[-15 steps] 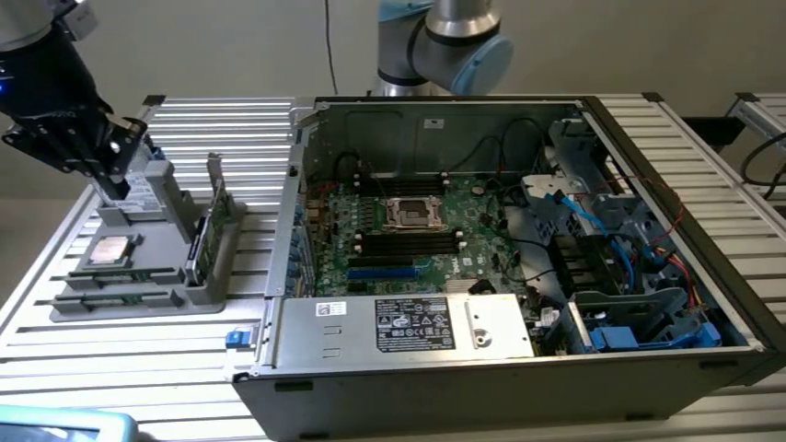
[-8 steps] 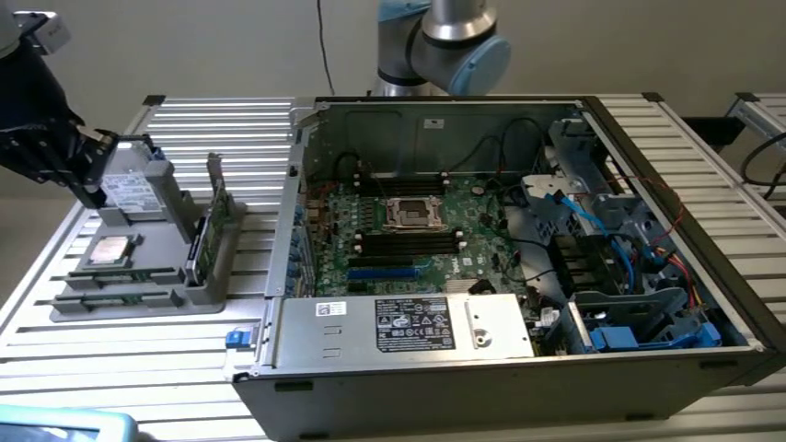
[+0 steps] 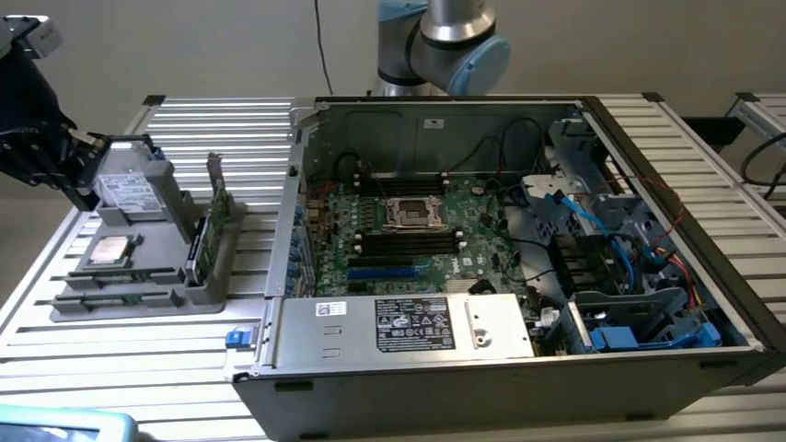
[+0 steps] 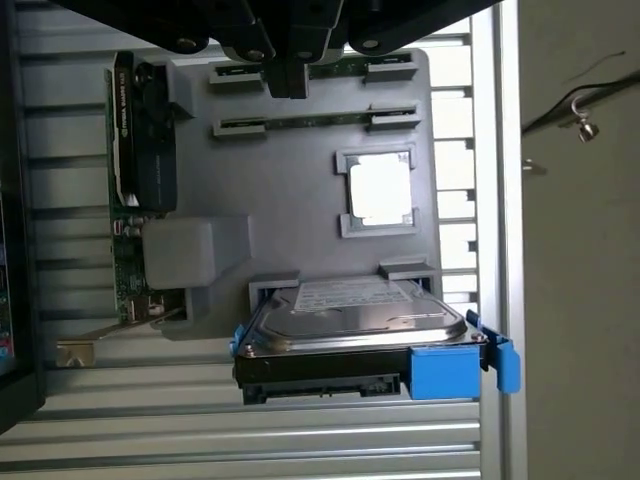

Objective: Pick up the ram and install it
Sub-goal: 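Reach for the ram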

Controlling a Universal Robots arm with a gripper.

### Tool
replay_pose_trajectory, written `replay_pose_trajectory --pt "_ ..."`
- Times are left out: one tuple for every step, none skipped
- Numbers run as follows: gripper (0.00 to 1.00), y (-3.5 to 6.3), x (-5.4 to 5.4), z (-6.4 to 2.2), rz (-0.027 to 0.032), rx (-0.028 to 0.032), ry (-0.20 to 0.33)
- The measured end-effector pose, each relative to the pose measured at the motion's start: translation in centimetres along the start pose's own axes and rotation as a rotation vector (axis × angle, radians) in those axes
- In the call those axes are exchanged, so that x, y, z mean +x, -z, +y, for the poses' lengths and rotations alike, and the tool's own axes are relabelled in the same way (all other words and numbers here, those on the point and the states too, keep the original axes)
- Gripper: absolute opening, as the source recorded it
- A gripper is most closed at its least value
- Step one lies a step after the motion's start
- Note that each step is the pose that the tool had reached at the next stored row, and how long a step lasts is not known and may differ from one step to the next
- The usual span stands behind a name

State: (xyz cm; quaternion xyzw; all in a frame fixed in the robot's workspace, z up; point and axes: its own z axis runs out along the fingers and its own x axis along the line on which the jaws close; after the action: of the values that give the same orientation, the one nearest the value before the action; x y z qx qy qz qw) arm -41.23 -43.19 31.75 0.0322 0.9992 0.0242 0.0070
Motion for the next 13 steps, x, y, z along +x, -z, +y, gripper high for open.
replay_pose_trajectory --pt "0.11 0.0 0.0 0.0 0.0005 0.0 0.0" --pt "0.11 0.0 0.0 0.0 0.0009 0.0 0.0" --pt "0.11 0.0 0.01 0.0 0.0014 0.0001 0.0" --pt "0.11 0.0 0.01 0.0 0.0019 0.0001 0.0" --pt "0.11 0.0 0.01 0.0 0.0024 0.0002 0.0" --pt "0.11 0.0 0.01 0.0 0.0029 0.0002 0.0" --pt "0.11 0.0 0.02 0.0 0.0033 0.0002 0.0" --pt "0.11 0.0 0.02 0.0 0.0038 0.0003 0.0" --pt "0.11 0.0 0.02 0.0 0.0042 0.0003 0.0" --pt "0.11 0.0 0.03 0.0 0.0047 0.0003 0.0" --pt "0.11 -0.01 0.03 0.0 0.0052 0.0003 0.0" --pt "0.11 0.0 0.03 0.0 0.0057 0.0003 0.0" --pt "0.11 0.0 0.03 0.0 0.0061 0.0004 0.0"
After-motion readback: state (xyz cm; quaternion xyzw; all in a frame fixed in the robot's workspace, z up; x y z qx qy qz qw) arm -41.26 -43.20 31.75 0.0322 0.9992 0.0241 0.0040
